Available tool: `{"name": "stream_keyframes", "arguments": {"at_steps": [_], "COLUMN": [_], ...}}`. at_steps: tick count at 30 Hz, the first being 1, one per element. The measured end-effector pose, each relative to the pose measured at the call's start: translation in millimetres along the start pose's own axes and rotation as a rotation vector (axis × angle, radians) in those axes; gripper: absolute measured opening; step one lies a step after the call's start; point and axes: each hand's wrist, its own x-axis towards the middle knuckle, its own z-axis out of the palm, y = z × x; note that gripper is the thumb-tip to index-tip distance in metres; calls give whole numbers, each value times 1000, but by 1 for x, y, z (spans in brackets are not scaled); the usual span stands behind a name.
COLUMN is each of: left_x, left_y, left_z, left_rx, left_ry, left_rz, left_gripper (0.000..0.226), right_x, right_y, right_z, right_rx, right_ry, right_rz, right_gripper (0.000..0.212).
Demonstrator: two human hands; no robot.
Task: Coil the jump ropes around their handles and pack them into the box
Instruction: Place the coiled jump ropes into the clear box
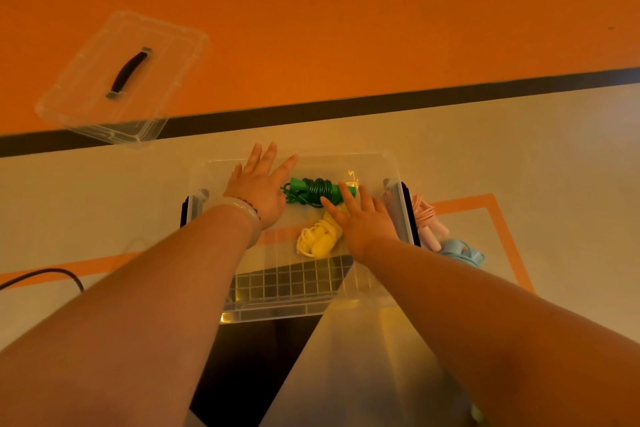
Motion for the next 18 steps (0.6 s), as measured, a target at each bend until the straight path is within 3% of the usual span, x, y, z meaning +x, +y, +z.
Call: {"name": "stream_keyframes", "arguments": {"at_steps": [11,18], "left_x": [-2,-21], "left_y": [6,19], "left_z": [-2,12], "left_rx": [62,108], "left_ry": [-48,-46], "left_rz": [-32,-53], "left_gripper": [66,74], "right_x": [-20,-19], "right_y": [2,-1], "right_z": [13,8], "right_rx": [123,38], "right_ry": [140,139], "right_rz": [-48,-139], "right_gripper": [80,76]}}
